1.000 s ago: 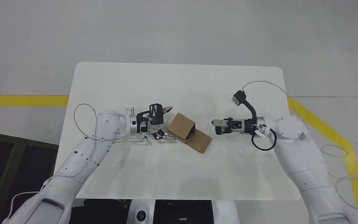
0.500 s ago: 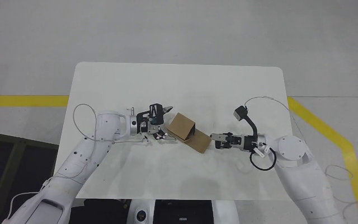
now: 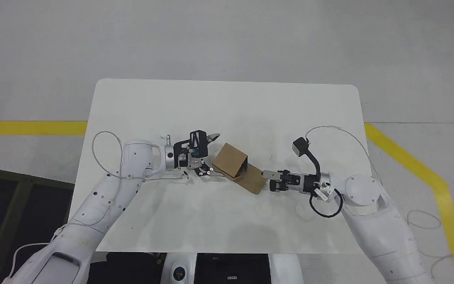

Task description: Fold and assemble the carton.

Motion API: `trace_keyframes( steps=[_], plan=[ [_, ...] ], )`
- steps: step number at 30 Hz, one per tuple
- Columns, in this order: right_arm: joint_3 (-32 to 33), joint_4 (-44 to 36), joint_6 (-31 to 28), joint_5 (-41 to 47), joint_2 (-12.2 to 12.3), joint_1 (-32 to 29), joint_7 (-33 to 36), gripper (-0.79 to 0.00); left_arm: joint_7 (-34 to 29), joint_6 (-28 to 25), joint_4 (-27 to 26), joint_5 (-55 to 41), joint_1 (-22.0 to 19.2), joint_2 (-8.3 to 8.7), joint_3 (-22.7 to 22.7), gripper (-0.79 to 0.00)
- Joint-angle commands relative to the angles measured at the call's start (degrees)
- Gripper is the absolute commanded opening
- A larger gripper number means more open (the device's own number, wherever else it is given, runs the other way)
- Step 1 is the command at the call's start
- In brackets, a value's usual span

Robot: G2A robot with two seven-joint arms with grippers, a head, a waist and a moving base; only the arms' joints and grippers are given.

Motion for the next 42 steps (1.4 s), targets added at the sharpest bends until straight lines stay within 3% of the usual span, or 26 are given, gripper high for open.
trace_keyframes(
  steps=[1,17,25,34,42],
  plan=[
    [0.0,0.0,0.0,0.0,0.0,0.0,0.0,0.0,-0.07,0.05,-0.09,-0.11,-0.1,0.0,-0.04,0.0],
    [-2.19,0.86,2.67,0.79,-0.36,-1.93,-5.84,0.0,-0.45,0.01,0.17,-0.43,-0.78,-0.18,0.55,0.0],
    [-4.51,3.72,1.28,4.54,-1.16,-1.07,-8.29,0.0,-0.38,-0.1,0.26,-0.14,-0.91,-0.17,0.74,0.0],
    [-5.99,10.01,-2.2,8.05,-2.38,4.75,-11.3,0.0,-0.22,-0.14,0.26,0.05,-0.82,-0.11,0.83,0.0],
    [-8.51,15.45,-4.12,9.63,-3.61,11.37,-9.72,0.0,-0.09,-0.19,0.28,0.4,-0.5,0.1,0.54,0.0]
  ],
)
